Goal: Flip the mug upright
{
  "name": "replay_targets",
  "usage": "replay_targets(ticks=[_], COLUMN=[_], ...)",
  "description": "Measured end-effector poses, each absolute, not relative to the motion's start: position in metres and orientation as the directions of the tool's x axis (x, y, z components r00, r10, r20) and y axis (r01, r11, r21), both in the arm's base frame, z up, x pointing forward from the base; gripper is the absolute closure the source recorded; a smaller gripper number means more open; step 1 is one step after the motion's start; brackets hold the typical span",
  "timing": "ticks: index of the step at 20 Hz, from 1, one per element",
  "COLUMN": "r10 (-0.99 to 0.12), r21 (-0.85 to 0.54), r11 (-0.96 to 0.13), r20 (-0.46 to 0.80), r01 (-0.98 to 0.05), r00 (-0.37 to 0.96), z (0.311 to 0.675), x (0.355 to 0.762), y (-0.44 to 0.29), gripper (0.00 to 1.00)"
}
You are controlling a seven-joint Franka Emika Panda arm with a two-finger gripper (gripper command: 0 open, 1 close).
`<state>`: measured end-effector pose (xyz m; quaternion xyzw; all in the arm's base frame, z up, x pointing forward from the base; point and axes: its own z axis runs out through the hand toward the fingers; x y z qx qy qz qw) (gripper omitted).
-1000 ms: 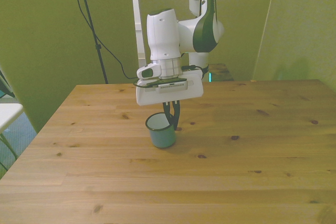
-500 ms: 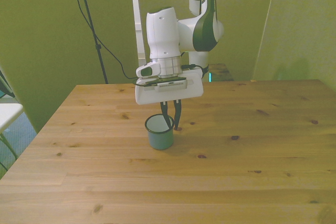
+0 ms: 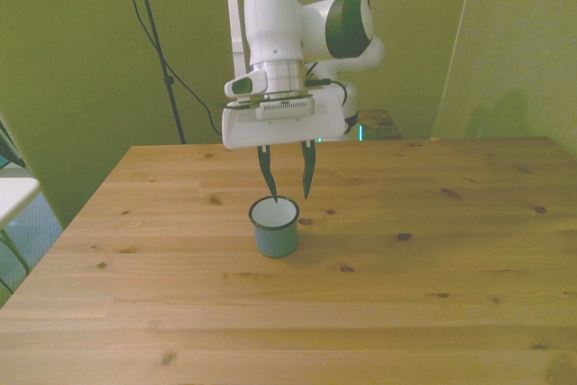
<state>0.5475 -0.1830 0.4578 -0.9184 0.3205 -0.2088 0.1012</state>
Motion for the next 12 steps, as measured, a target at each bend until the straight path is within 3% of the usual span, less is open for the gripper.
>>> replay_targets(ticks=[5,12], r10=[-0.589,-0.602], r21=[-0.37,-0.414], r11=[-0.798,-0.767], r20=[0.319,0.198], r01=[-0.475,-0.491], r00=[0.742,0.773], z=[0.468,0.434], x=[0.499,0.463], y=[-0.143,-0.107], gripper=[0.0,0.0])
